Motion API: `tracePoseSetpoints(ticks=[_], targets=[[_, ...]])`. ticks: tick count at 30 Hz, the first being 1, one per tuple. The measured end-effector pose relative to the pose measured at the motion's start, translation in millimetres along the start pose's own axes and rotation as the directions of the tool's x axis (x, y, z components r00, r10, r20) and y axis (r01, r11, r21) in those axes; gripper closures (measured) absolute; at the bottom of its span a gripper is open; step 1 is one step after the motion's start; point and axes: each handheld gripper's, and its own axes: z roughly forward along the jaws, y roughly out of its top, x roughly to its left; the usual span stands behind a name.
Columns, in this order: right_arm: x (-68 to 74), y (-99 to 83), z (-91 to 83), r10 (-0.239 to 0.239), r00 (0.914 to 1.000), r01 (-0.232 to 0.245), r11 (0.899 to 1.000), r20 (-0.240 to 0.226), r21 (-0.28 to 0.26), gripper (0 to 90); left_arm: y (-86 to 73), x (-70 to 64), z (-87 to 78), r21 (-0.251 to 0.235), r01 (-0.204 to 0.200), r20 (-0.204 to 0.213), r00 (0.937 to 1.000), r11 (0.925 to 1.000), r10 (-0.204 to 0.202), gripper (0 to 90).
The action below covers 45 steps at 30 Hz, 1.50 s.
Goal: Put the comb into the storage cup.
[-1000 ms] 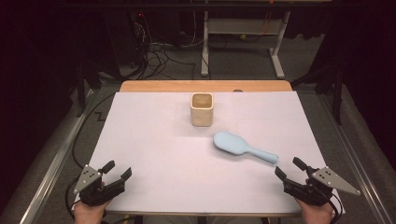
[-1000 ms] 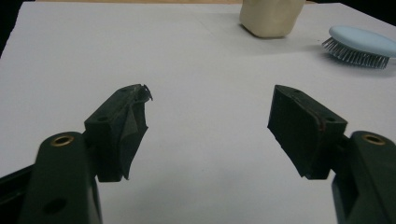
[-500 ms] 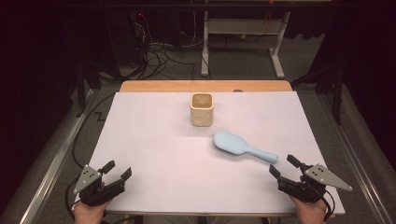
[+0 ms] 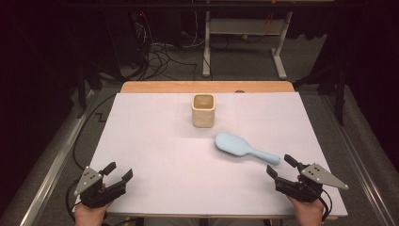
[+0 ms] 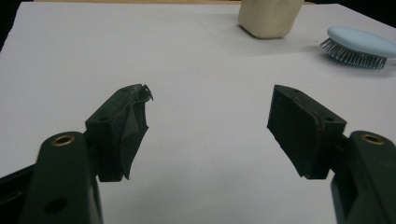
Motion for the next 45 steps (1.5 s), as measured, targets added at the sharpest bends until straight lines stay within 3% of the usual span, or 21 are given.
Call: tracePoseSetpoints(ticks=[14,45], targets=[[6.5,4.0,9.3,0.022,0.9992,-0.022,1.000,-0.034,-0.009,23.3,-0.1,-0.1,-0.3,-0.002,0.000,0.002,1.0000,1.0000,0.000,28.8],[16.7,13.9,37.0,0.022,0.9943,-0.023,1.000,-0.105,-0.010,23.1,-0.2,0.7,-0.2,0.000,0.002,0.002,1.0000,1.0000,-0.002,28.9]])
